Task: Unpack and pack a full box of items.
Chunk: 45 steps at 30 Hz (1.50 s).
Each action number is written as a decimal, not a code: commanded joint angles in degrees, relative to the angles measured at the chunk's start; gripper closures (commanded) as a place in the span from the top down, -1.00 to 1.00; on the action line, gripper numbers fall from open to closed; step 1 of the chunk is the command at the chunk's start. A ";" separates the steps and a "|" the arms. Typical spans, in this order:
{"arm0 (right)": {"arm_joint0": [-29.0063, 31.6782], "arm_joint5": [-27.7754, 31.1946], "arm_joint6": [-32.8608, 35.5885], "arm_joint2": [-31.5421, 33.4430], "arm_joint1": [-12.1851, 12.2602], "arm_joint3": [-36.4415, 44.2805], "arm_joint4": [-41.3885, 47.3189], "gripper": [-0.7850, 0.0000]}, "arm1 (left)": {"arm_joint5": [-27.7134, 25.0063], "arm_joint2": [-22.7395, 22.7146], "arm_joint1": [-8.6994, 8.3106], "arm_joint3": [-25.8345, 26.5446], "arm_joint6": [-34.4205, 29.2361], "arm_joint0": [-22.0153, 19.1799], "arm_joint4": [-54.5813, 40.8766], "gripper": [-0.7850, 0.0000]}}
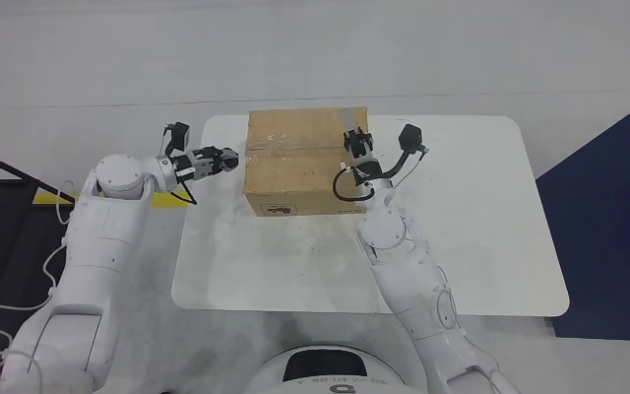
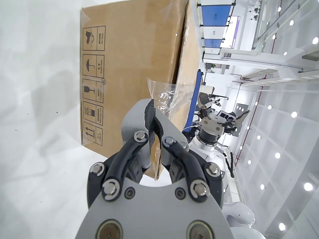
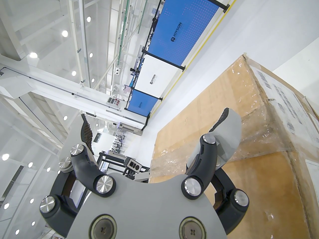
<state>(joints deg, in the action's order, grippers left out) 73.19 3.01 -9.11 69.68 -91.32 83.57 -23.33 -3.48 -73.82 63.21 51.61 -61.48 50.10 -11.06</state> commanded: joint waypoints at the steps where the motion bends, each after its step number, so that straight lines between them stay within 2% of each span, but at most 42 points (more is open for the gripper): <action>1: 0.00 0.00 0.00 0.00 0.00 0.00 0.00 1.00 | -0.04 0.11 -0.01 -0.23 0.03 -0.10 -0.06 -1.00; 18: -0.33 0.08 0.05 0.08 -0.07 -1.49 1.77 1.00 | -0.93 1.48 0.03 0.57 1.26 0.04 -0.36 -1.00; 22: 0.97 -4.49 -3.80 1.48 0.01 -0.46 0.29 1.00 | -0.82 1.95 0.06 0.74 1.50 0.23 -0.20 -1.00; 29: 2.56 -5.12 -5.25 1.48 0.02 1.52 -0.36 1.00 | -0.23 2.43 0.13 0.37 2.55 0.04 -0.31 -1.00; 37: 0.58 -1.51 -5.60 1.37 -0.12 0.05 0.78 1.00 | 0.28 2.83 0.17 -0.06 3.23 -0.37 -0.52 -1.00; 45: -3.85 -5.92 -3.71 0.14 -0.65 -4.26 1.79 1.00 | 0.33 3.13 0.15 -0.12 3.10 -0.55 -0.59 -1.00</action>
<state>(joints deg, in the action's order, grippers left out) 69.88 -2.35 -13.02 69.94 -91.90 80.04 -21.88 -3.16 -70.69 63.36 51.52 -58.39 49.56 -11.67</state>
